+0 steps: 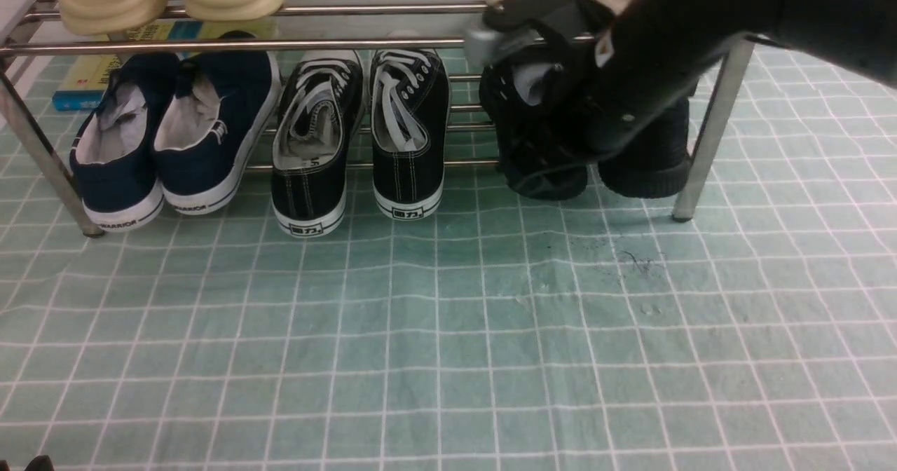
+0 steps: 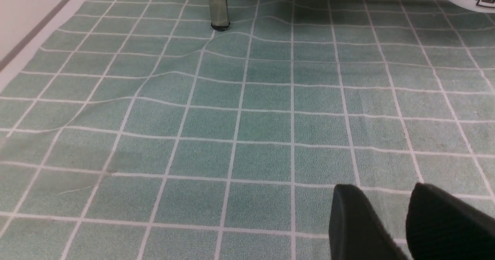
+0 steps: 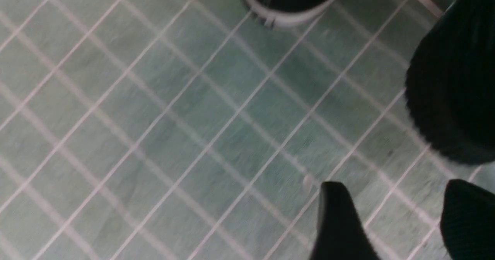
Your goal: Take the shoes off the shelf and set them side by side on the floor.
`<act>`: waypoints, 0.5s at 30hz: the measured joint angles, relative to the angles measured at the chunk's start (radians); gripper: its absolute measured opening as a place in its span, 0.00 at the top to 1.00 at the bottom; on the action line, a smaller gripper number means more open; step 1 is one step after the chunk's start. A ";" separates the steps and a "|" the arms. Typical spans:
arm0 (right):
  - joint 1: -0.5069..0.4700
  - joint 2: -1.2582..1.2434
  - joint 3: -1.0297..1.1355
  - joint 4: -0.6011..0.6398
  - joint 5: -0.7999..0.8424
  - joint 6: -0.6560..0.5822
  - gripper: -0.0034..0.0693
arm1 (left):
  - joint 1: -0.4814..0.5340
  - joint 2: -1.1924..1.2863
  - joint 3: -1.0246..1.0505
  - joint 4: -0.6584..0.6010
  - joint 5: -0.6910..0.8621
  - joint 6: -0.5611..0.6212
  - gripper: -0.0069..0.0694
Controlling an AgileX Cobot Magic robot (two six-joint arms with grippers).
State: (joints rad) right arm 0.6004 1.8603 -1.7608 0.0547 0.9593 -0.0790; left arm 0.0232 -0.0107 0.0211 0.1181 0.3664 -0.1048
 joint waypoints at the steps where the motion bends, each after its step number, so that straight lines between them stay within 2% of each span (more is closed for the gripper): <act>1: 0.001 0.025 -0.031 -0.026 -0.006 0.012 0.35 | 0.000 0.000 0.000 0.000 0.000 0.000 0.59; 3: 0.001 0.060 -0.073 -0.055 -0.016 0.018 0.31 | 0.000 0.000 0.000 0.000 0.000 0.000 0.59; 5: 0.001 0.126 -0.145 -0.123 -0.040 0.025 0.22 | 0.000 0.000 0.000 0.000 0.000 0.000 0.59; 7: 0.001 0.162 -0.173 -0.161 -0.061 0.027 0.19 | 0.000 0.000 0.000 0.000 0.000 0.000 0.59; 15: 0.000 0.255 -0.197 -0.278 -0.127 0.042 0.17 | 0.000 0.000 0.000 0.001 0.000 0.000 0.59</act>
State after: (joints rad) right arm 0.6003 2.1153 -1.9582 -0.2236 0.8323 -0.0369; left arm 0.0232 -0.0107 0.0211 0.1189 0.3664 -0.1048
